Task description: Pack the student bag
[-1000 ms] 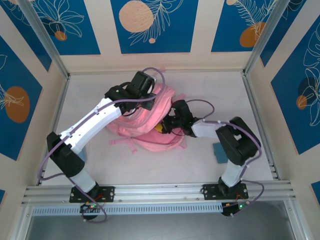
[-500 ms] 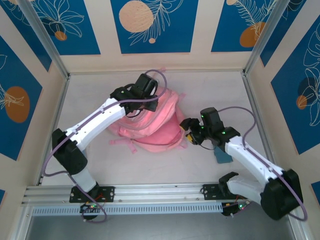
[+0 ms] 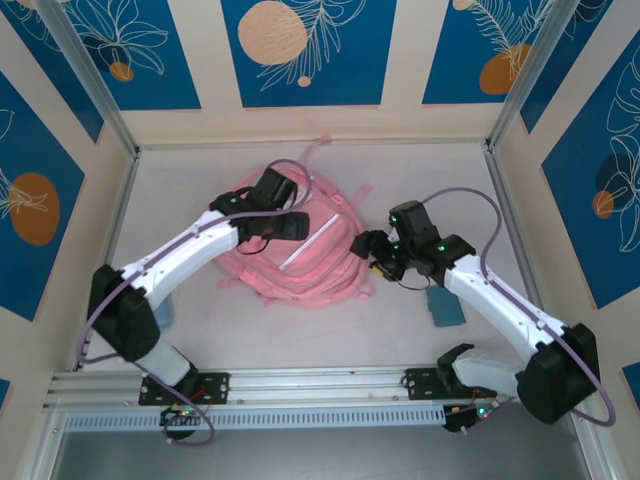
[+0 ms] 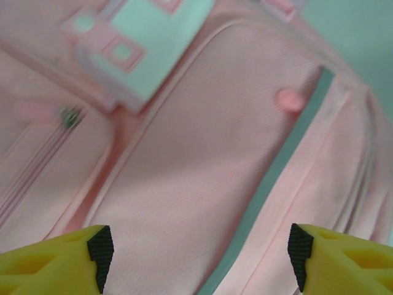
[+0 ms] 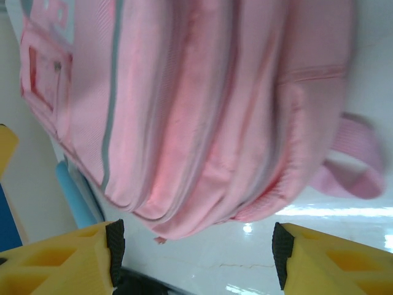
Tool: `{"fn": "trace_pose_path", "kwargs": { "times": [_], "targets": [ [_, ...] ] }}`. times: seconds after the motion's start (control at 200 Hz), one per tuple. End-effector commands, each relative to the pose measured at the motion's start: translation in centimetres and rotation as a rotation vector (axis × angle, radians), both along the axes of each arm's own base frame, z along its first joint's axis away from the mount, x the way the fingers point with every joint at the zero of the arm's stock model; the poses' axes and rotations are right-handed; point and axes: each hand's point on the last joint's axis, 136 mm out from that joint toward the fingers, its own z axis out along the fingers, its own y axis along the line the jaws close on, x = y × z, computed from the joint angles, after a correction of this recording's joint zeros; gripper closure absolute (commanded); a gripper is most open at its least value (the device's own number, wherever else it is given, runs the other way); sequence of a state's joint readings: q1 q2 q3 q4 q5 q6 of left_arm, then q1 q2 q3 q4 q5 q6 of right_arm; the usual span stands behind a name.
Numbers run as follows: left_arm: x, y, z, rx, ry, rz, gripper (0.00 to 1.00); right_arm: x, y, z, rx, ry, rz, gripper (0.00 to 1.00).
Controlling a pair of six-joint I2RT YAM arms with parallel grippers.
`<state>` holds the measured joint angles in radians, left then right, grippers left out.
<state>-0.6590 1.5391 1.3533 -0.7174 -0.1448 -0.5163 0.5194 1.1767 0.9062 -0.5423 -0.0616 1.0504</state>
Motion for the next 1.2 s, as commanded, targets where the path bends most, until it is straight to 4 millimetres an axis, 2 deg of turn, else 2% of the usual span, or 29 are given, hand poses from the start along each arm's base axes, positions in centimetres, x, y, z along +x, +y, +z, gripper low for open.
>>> {"fn": "trace_pose_path", "kwargs": {
  "times": [0.0, 0.075, 0.145, 0.24, 0.325, 0.395, 0.51, 0.62, 0.765, 0.915, 1.085, 1.195],
  "targets": [
    [-2.2, 3.5, 0.2, -0.047, 0.023, 0.108, 0.23, -0.2, 2.7, 0.4, 0.031, 0.012, 0.105, 0.34],
    [-3.9, 5.9, -0.9, -0.053, 0.053, 0.178, 0.22, 0.2, 4.2, 0.0, 0.037, 0.031, 0.125, 0.35],
    [-5.3, 7.3, -2.2, -0.077, 0.09, 0.237, 0.22, 0.8, 5.0, -0.6, 0.022, 0.047, 0.126, 0.37],
    [-6.3, 7.0, -3.8, -0.16, 0.134, 0.272, 0.23, 1.8, 5.4, -1.5, -0.006, 0.065, 0.115, 0.39],
    [-6.2, 6.1, -5.0, -0.226, 0.16, 0.293, 0.24, 2.7, 5.7, -2.1, -0.022, 0.074, 0.112, 0.4],
    [-5.6, 5.3, -5.8, -0.255, 0.172, 0.303, 0.24, 3.2, 6.1, -2.8, -0.025, 0.09, 0.118, 0.41],
    [-4.6, 5.2, -7.5, -0.219, 0.209, 0.348, 0.26, 3.6, 6.5, -3.4, -0.014, 0.111, 0.132, 0.41],
    [-3.4, 3.8, -8.2, -0.239, 0.22, 0.33, 0.26, 3.9, 6.6, -4.0, -0.011, 0.126, 0.13, 0.41],
    [-1.4, 2.5, -8.0, -0.231, 0.191, 0.278, 0.26, 4.0, 6.2, -4.8, -0.024, 0.137, 0.119, 0.41],
    [0.9, 0.2, -7.8, -0.25, 0.158, 0.18, 0.26, 4.8, 5.4, -5.7, -0.027, 0.15, 0.088, 0.41],
    [2.4, -0.8, -7.8, -0.231, 0.144, 0.127, 0.27, 5.8, 5.0, -5.8, -0.027, 0.143, 0.073, 0.41],
    [2.3, -0.2, -7.3, -0.196, 0.134, 0.118, 0.26, 6.1, 4.9, -5.4, -0.026, 0.135, 0.081, 0.42]
  ]
}}
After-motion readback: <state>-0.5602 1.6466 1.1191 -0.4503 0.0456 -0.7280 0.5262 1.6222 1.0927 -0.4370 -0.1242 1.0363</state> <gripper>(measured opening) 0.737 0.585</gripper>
